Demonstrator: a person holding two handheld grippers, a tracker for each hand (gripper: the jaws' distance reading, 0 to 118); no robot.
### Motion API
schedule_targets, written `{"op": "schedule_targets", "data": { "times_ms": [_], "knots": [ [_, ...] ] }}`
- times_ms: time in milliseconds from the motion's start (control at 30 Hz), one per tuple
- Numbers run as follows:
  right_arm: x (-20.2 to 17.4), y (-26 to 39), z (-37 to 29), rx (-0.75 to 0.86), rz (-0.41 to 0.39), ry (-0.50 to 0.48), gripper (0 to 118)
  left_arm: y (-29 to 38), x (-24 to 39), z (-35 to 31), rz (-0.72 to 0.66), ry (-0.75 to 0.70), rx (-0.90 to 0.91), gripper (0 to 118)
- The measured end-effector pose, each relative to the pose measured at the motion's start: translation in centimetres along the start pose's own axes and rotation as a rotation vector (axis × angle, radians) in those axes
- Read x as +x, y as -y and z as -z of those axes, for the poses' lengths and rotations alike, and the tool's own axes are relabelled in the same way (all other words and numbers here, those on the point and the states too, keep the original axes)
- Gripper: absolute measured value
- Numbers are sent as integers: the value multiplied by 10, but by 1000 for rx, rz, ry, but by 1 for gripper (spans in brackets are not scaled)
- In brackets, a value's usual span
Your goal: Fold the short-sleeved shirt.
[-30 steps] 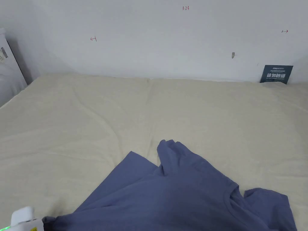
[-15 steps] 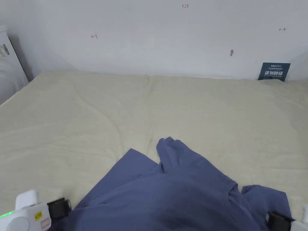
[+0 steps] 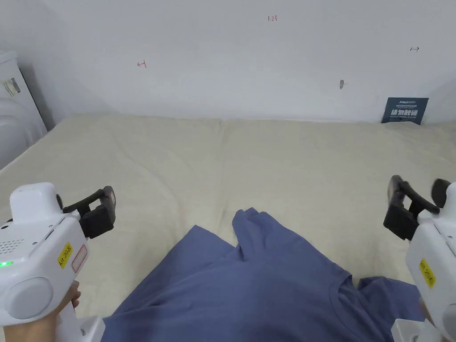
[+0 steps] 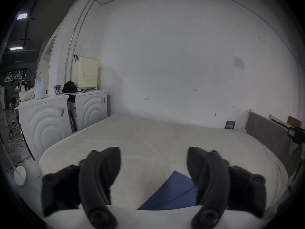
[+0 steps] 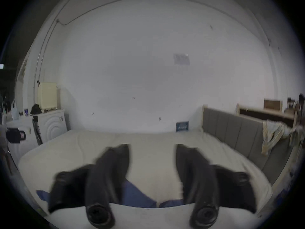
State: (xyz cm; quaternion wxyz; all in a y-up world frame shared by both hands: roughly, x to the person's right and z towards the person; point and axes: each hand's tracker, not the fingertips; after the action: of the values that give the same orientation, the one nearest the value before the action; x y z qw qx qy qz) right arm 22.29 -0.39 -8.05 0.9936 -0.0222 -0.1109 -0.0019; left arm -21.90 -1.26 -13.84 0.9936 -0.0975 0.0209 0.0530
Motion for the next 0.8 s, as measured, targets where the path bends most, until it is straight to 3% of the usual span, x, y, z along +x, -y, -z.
{"op": "schedule_targets", "data": {
  "times_ms": [33, 67, 100, 300, 600, 633, 700, 733, 800],
  "knots": [
    [-1, 0, 1, 13, -15, 3, 0, 0, 1, -2, -11, 20, 10, 38],
    [-1, 1, 2, 26, -31, 17, 0, -1, 3, -4, -17, 55, 21, 4],
    [-6, 1, -3, 45, -21, 11, 0, 0, 4, -4, -6, 68, 43, 0],
    [-9, 5, 1, 44, -62, -25, 0, 14, -3, 1, -16, 85, -14, 0],
    [-14, 22, 17, -32, -79, -63, 0, 79, -72, 27, -112, -56, -431, 0],
    [-15, 25, 19, -41, -80, -66, 0, 86, -79, 29, -114, -74, -465, 17],
    [-20, 31, 23, -59, -83, -73, 0, 107, -95, 41, -143, -111, -588, 88],
    [-22, 34, 25, -69, -84, -77, 0, 115, -101, 46, -155, -125, -652, 106],
    [-27, 39, 32, -97, -90, -93, 0, 134, -113, 50, -213, -120, -686, 105]
  ]
}}
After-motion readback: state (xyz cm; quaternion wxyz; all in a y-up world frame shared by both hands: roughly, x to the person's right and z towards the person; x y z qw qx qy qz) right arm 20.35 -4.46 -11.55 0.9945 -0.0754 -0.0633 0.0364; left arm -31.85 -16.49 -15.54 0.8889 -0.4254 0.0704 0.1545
